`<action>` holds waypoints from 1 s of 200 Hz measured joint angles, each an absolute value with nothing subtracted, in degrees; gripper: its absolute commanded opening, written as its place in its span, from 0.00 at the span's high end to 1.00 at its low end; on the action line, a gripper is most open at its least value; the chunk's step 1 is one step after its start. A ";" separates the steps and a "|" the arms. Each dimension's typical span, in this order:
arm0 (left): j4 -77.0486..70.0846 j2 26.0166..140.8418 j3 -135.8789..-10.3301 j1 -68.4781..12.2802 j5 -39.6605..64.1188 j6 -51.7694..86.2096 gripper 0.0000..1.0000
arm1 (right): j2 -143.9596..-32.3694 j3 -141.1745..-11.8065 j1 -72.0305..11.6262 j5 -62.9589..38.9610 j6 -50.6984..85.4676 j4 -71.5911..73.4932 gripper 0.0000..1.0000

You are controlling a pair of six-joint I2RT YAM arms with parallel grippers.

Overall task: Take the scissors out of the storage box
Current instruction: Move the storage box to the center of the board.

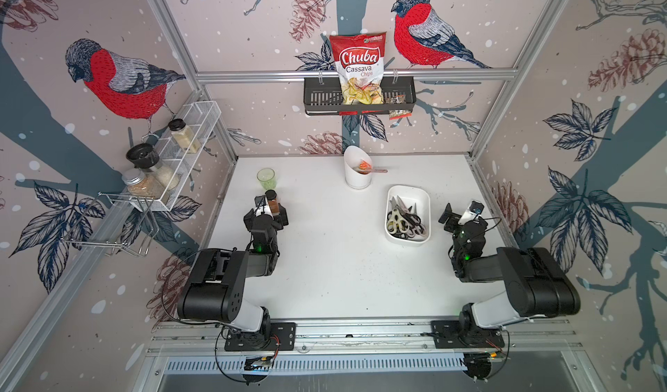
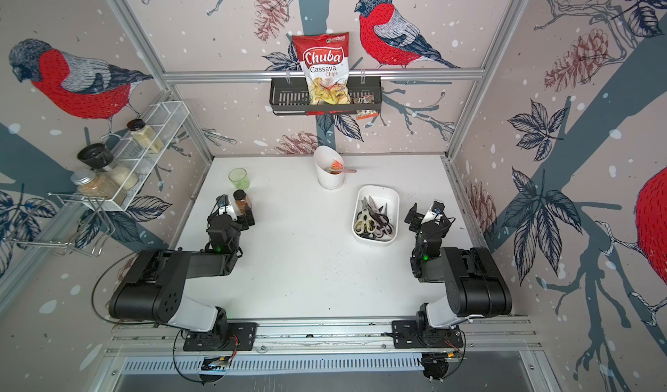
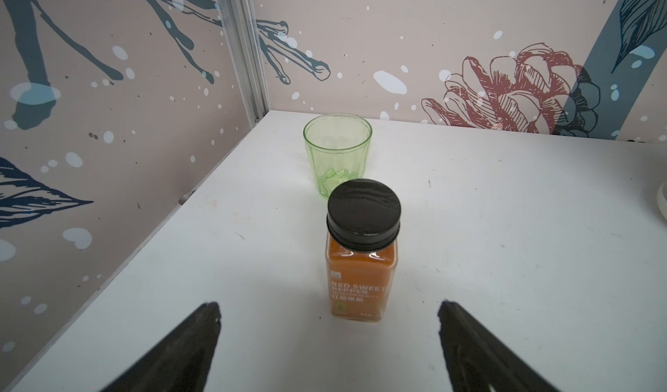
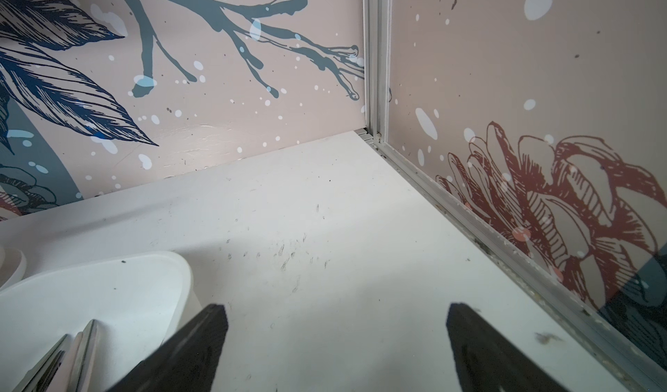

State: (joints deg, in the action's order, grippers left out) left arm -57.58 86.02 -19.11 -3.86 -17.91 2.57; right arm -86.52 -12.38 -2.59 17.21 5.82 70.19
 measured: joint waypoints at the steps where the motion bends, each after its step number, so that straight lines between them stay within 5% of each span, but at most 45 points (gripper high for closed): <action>1: -57.58 86.02 -19.11 -3.86 -17.91 2.57 0.03 | -86.52 -12.38 -2.59 17.21 5.82 70.19 0.00; 66: -44.34 80.95 -28.58 -3.86 -19.53 3.18 0.04 | -79.07 -18.94 -9.87 25.82 4.38 59.61 0.03; 148: -11.18 70.96 -40.82 -9.37 -22.48 17.17 0.05 | -88.55 -67.94 -27.77 29.87 23.03 -7.42 0.22; 200: 1.69 69.73 -42.78 -11.11 -10.28 28.88 0.06 | -94.02 -74.28 -34.89 23.03 33.80 -33.45 0.38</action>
State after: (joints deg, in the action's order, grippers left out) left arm 1.69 69.73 -42.78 -11.11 -10.28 28.88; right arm -94.02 -74.28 -34.89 23.03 33.80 -33.45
